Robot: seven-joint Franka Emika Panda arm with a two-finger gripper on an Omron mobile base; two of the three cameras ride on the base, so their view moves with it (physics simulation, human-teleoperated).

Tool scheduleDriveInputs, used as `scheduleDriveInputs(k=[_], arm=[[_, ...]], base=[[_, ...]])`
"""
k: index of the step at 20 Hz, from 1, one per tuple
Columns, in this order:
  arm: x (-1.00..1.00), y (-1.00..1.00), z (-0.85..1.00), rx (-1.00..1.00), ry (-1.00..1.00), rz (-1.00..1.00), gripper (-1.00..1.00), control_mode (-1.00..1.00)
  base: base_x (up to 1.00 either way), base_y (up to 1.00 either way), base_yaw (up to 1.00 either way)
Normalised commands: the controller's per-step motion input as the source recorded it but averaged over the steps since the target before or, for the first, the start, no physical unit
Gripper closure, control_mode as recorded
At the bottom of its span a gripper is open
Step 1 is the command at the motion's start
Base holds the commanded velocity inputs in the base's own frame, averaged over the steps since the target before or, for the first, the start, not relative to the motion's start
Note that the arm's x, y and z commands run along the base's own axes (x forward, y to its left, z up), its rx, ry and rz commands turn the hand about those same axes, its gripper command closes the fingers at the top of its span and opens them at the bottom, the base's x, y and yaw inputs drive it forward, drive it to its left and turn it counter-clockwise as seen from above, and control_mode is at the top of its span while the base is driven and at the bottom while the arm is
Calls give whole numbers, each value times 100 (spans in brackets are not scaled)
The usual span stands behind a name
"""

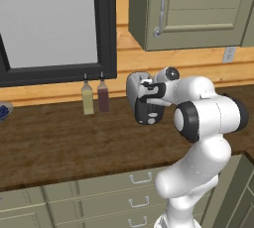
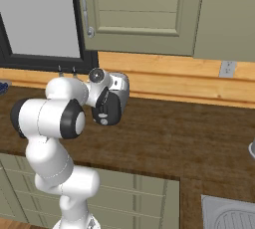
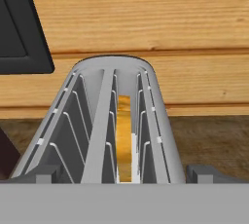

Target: Start the toaster. Once the lever pops up, take the bread to the plate on the dining counter.

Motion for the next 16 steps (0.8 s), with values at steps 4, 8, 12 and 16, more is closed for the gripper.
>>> scheduleDriveInputs(k=[4, 8, 12, 16], arm=[[0, 0, 0, 0, 0, 0, -100, -100], [0, 0, 0, 0, 0, 0, -100, -100], [0, 0, 0, 0, 0, 0, -100, -100], [0, 0, 0, 0, 0, 0, -100, -100]], base=[[0, 0, 0], [0, 0, 0], [0, 0, 0], [0, 0, 0]])
